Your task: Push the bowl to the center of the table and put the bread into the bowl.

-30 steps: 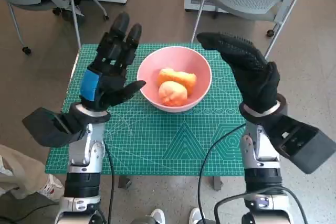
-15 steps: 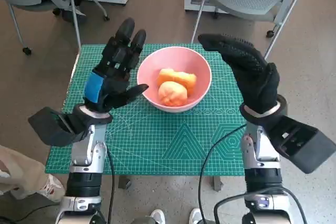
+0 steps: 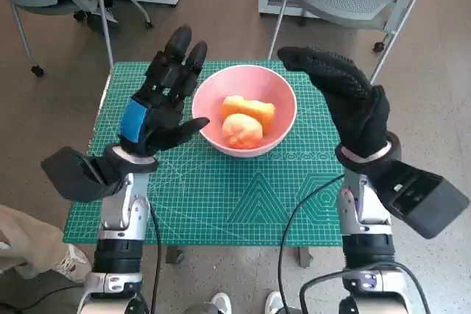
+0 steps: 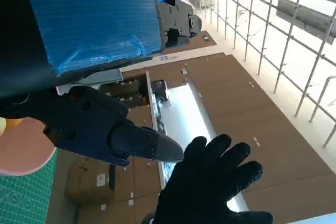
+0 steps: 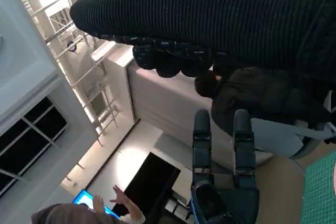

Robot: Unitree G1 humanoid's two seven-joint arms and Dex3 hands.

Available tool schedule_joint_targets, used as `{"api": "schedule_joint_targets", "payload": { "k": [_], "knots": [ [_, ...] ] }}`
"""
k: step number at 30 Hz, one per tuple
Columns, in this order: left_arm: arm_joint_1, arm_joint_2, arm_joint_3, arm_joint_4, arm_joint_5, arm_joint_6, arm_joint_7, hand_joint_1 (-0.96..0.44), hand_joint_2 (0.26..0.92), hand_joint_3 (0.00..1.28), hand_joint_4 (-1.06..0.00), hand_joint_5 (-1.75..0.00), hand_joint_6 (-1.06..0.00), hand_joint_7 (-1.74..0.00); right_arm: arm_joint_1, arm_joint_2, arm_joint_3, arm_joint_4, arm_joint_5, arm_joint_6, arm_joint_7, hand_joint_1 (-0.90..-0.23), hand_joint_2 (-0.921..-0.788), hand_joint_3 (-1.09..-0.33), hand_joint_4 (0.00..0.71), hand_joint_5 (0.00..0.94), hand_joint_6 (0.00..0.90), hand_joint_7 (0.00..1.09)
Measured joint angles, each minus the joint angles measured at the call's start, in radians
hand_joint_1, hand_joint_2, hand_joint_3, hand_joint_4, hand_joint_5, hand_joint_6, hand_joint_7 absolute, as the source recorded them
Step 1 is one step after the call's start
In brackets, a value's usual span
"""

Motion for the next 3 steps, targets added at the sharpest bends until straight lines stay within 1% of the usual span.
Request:
{"api": "schedule_joint_targets", "payload": {
  "k": [3],
  "knots": [
    [-0.002,0.001,0.001,0.005,0.001,-0.004,0.0,-0.58,0.921,0.11,0.0,0.0,-0.09,-0.02,-0.003,0.0,-0.001,0.008,0.0,-0.004,0.0,-0.706,-0.921,-0.86,0.073,0.002,-0.001,0.32]
  ]
}}
